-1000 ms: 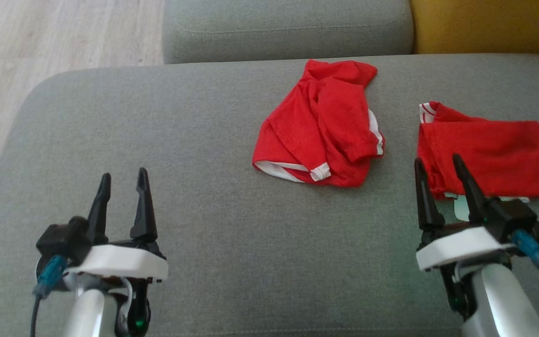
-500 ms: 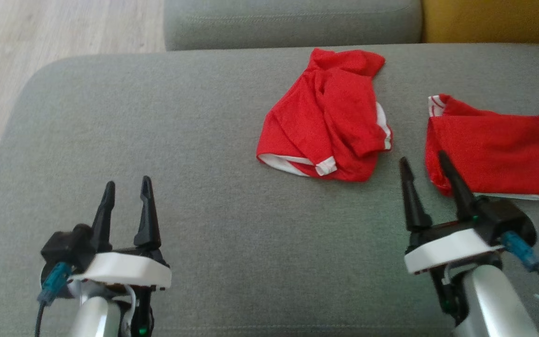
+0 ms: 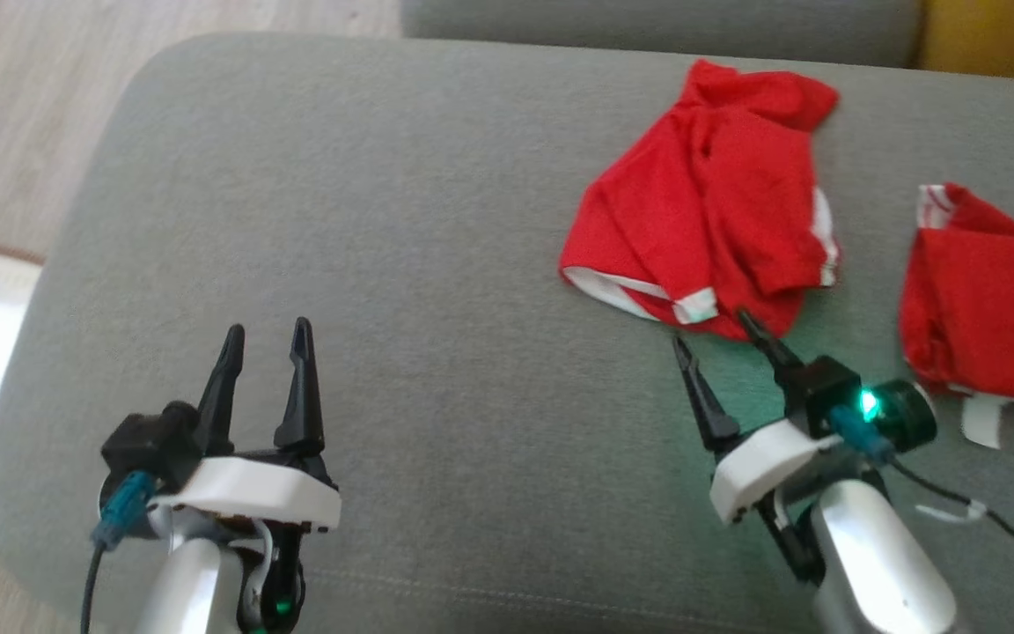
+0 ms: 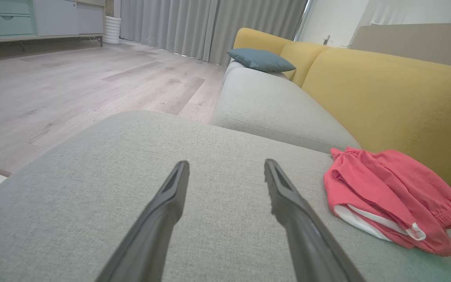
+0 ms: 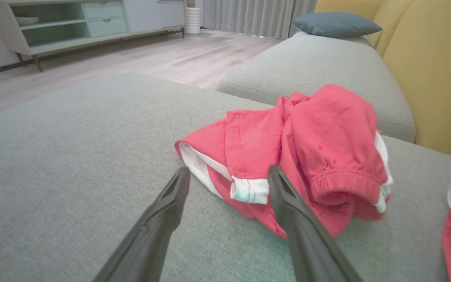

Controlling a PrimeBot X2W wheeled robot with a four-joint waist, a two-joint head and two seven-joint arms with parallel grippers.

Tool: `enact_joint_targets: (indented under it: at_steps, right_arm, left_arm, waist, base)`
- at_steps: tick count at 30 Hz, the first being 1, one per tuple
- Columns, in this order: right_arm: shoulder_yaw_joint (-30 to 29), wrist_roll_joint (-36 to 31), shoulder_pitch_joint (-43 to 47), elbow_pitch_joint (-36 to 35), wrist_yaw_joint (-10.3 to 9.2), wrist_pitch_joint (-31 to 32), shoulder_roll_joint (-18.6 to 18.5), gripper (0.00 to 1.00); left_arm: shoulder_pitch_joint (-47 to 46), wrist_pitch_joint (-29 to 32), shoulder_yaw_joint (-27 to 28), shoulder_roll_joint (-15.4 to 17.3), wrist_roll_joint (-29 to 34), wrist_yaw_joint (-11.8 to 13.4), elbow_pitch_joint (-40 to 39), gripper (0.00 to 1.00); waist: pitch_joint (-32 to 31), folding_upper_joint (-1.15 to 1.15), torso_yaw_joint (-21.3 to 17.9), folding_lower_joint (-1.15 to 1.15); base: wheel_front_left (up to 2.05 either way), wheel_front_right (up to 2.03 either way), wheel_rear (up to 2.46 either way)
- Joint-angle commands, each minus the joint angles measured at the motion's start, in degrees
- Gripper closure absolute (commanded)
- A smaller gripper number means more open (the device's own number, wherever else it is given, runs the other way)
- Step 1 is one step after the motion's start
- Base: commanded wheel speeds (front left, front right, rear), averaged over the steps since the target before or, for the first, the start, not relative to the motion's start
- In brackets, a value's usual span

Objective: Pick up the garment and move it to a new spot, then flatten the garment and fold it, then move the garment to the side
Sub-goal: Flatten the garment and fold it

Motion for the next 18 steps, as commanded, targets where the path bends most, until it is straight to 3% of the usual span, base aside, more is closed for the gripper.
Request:
enact_joint_targets:
  at_steps: [1,8,18]
  right_arm:
    - [0.2,-1.33,-2.79,-0.48,0.19,0.01,0.09,0.0]
    - [-4.34,-4.46,-5.98,5.85,0.19,-0.36,0.09,0.0]
    - [-6.19,-6.95,-9.0,12.07,0.19,-1.24,0.09,0.0]
  left_arm:
    - [-3.37,-0.32,1.3,0.7,-0.61,-0.06,-1.53,0.0]
    - [-3.94,-0.32,0.8,0.7,-0.92,-0.1,-1.04,0.0]
    - [-4.47,-0.32,0.38,0.7,-1.33,-0.11,-0.87,0.0]
  waist:
    - [0.94,0.0,1.7,0.0]
    - [2.27,0.0,4.64,0.0]
    - [3.34,0.0,6.27,0.0]
  base:
    - [0.0,0.0,0.0]
    - [0.0,0.0,0.0]
    - [0.0,0.0,0.0]
